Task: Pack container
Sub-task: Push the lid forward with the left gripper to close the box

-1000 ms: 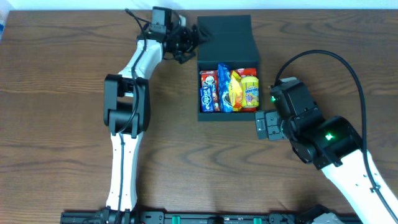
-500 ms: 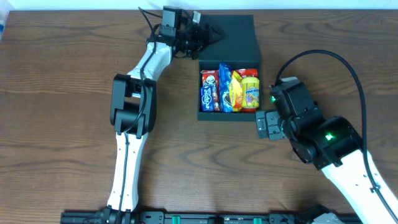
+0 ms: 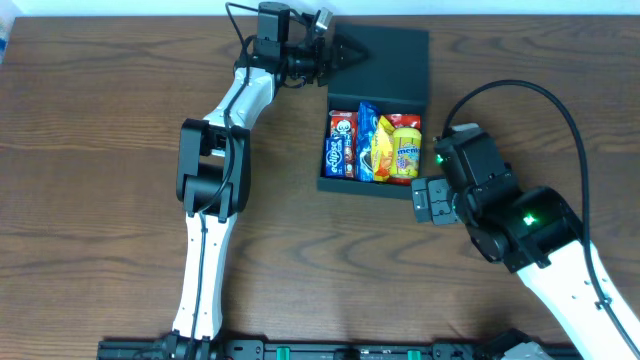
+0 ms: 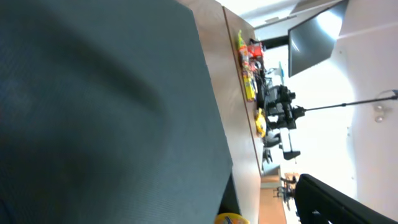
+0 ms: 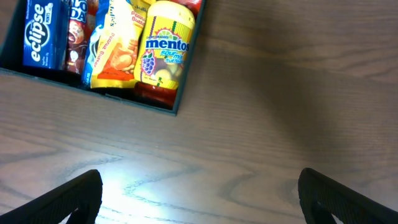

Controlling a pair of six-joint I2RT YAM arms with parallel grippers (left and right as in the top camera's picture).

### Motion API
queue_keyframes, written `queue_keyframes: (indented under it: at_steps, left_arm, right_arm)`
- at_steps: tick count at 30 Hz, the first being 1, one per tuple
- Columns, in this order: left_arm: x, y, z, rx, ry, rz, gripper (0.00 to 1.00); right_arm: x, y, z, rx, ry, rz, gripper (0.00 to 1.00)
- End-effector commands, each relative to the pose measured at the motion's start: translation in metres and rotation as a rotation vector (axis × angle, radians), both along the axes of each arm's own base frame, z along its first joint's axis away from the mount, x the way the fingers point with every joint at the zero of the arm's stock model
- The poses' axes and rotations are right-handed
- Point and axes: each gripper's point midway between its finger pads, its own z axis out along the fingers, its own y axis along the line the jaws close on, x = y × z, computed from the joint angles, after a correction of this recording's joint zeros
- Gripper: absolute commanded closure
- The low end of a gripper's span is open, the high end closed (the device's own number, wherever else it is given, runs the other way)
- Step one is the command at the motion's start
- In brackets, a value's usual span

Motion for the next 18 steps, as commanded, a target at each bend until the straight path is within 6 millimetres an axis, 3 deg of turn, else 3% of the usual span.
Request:
queue_keyframes:
  at_steps: [1,8,18]
  left_arm:
    - [-0.007,-0.005,0.060,-0.050,-0.146,-0.064,0.04]
    - [-0.015,-0.002,0.107,-0.043,-0.230,-0.060,0.04]
    - [-0.045,0.016,0.108,0.176,-0.215,-0.027,0.04]
  right_arm:
    - [0.000,-0.001,0.001,-0.004,-0.010,-0.016,0.01]
    - [0.000,-0.001,0.001,-0.004,-0.011,-0.016,0.01]
    - [0.000,-0.001,0.001,-0.003,-0.013,-0.016,0.01]
